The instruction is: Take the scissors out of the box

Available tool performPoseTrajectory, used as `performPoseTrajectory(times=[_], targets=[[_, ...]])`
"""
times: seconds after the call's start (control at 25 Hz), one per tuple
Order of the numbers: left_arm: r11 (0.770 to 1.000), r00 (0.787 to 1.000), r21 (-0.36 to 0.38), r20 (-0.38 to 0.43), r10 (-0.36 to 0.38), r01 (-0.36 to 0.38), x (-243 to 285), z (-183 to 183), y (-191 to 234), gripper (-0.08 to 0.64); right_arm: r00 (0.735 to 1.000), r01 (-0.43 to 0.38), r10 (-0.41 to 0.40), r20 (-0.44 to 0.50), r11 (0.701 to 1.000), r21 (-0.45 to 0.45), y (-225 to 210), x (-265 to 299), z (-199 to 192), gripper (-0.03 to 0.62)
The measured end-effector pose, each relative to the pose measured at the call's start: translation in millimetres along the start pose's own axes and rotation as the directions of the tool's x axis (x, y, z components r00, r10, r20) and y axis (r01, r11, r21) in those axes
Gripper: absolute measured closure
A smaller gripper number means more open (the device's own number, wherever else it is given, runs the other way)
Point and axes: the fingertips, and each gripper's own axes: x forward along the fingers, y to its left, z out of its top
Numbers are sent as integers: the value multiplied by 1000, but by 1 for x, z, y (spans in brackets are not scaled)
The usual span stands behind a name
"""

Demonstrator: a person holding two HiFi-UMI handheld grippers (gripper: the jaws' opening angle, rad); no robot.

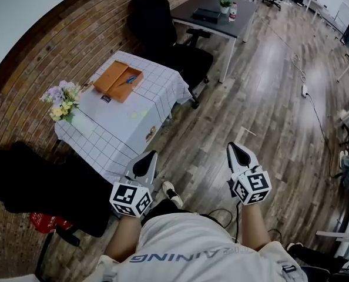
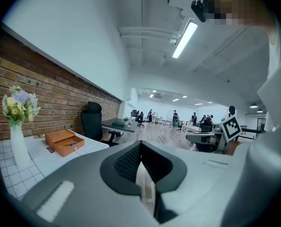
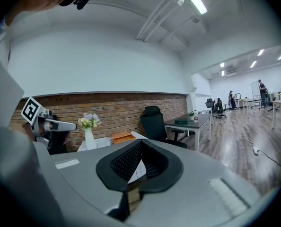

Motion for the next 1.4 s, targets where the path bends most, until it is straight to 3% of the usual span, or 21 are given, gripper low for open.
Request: performPoseTrajectory(times=[0.48, 0.72, 1.12, 1.4], targets=[[999, 1000, -41, -13, 17, -18, 73, 35, 127, 558, 998, -38, 37, -44, 999, -12, 21, 153, 32, 578], [999, 999, -47, 32, 13, -11, 78, 44, 191, 558, 993, -104, 102, -60, 994, -27, 56, 231, 35, 578], [985, 989, -102, 38, 146, -142, 79, 43, 272, 558, 963, -249, 241, -123, 967, -57, 100, 327, 36, 578], [961, 965, -107, 41, 259, -253, 106, 52, 326, 558, 925, -366, 355, -134, 929, -63, 111, 415, 48, 578]])
